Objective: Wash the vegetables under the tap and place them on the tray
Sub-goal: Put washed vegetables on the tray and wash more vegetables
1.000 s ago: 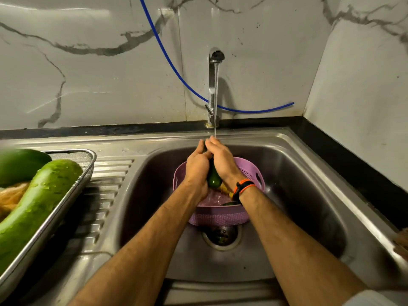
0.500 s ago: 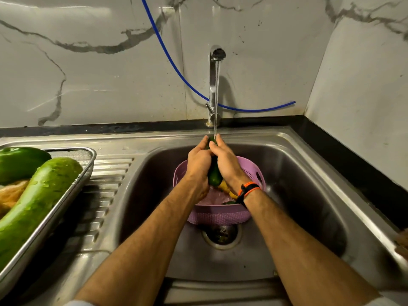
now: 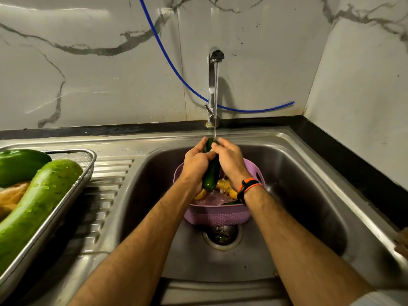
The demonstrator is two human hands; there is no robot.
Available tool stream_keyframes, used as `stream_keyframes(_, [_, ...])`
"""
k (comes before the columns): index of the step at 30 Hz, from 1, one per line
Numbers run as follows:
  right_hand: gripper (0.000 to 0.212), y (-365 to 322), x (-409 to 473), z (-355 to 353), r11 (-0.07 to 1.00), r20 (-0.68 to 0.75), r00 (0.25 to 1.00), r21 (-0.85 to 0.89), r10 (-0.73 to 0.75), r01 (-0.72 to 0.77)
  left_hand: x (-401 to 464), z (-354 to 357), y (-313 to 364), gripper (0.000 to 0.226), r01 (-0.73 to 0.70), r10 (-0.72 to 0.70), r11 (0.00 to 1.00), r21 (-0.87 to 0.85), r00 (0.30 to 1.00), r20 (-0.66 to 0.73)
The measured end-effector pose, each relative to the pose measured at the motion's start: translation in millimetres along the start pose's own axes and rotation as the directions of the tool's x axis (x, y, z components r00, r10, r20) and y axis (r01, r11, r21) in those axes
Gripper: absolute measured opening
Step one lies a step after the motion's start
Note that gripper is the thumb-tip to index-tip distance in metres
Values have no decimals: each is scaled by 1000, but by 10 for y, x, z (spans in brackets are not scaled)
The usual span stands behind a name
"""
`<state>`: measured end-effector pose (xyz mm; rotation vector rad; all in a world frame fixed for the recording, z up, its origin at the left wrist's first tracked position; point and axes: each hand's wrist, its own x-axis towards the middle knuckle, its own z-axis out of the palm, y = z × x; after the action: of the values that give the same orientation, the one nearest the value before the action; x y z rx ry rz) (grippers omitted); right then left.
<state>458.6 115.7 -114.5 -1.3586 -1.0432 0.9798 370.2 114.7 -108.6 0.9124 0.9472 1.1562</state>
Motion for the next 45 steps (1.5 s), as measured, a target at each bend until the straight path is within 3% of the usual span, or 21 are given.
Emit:
stream_keyframes(2, [50, 23, 28, -60, 999, -78, 997, -34, 20, -22, -2, -47, 24, 55, -35, 31, 994, 103, 999, 41])
stream_keyframes(6, [23, 61, 75, -148, 994, -84, 991, -17, 105, -106, 14, -142, 53, 57, -85, 54, 961, 264, 991, 124])
stream_keyframes(11, [25, 56, 57, -148, 976, -43, 980, 113, 193, -187, 40, -266, 60, 66, -142, 50, 895, 423, 974, 221])
stream_keyframes(15, [26, 4, 4, -129, 948, -26, 971, 225, 238, -227, 40, -325, 77, 67, -129, 52, 880, 456, 983, 178])
stream_keyframes(21, [25, -18, -17, -81, 902, 15, 965, 352, 260, -249, 30, -577, 178, 31, 36, -77, 779, 626, 996, 38])
stream_keyframes(28, [11, -84, -68, -22, 811, 82, 955, 510, 284, -285, 90, -856, 267, 31, 131, -118, 897, 422, 991, -57])
stream_keyframes(33, [12, -80, -57, 14, 757, 71, 951, 590, 300, -283, 92, -964, 327, 22, 136, -127, 988, 67, 985, -121])
stream_keyframes(36, [12, -71, -28, -14, 729, 49, 954, 634, 297, -259, 92, -917, 343, 25, 151, -166, 982, -110, 976, -142])
stream_keyframes(39, [12, -84, -17, -58, 726, 4, 957, 651, 290, -222, 69, -786, 326, 20, 153, -185, 969, -194, 971, -154])
stream_keyframes(45, [16, -83, 18, -205, 727, -97, 948, 666, 302, -164, 156, -606, 115, 35, 168, -231, 941, -294, 953, -195])
